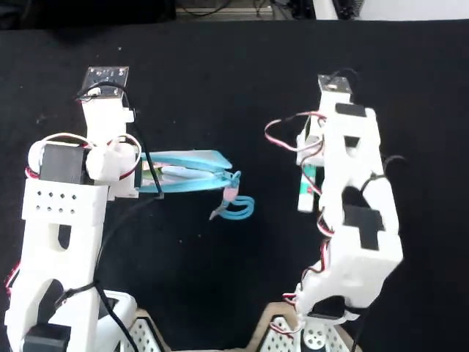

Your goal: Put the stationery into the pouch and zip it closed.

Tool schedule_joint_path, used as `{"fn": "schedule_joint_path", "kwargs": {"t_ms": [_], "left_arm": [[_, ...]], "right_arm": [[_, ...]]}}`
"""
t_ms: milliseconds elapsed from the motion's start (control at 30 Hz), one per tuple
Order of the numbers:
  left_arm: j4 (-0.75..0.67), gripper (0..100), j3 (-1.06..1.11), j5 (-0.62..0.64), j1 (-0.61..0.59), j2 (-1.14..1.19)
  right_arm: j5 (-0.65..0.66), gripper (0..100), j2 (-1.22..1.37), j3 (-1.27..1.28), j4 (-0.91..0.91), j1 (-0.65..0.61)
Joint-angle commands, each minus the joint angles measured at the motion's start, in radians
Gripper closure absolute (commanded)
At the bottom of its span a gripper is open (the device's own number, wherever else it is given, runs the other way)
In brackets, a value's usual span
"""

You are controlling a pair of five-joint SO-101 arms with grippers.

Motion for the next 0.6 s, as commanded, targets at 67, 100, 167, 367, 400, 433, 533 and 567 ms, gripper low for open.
{"fn": "schedule_joint_path", "kwargs": {"t_ms": [67, 100, 167, 367, 400, 433, 533, 567], "left_arm": [[-0.002, 97, 0.036, -0.003, -0.019, 0.017], [-0.002, 97, 0.036, -0.003, -0.019, 0.017], [-0.002, 97, 0.036, -0.002, -0.018, 0.017], [-0.002, 97, 0.054, 0.0, -0.013, 0.017], [-0.002, 97, 0.053, 0.0, -0.012, 0.017], [-0.002, 97, 0.053, 0.0, -0.012, 0.017], [-0.002, 97, 0.05, 0.0, -0.012, 0.017], [-0.002, 97, 0.05, 0.002, -0.012, 0.017]], "right_arm": [[-0.011, 98.7, -0.082, 0.038, -0.055, -0.014], [-0.02, 98.7, -0.088, 0.054, -0.084, -0.014], [-0.054, 98.7, -0.091, 0.084, -0.133, -0.012], [-0.058, 98.7, -0.091, 0.091, -0.153, -0.011], [-0.058, 98.7, -0.091, 0.091, -0.157, -0.011], [-0.058, 98.7, -0.091, 0.09, -0.158, -0.011], [-0.057, 98.7, -0.091, 0.087, -0.16, -0.008], [-0.057, 98.7, -0.091, 0.084, -0.158, -0.002]]}}
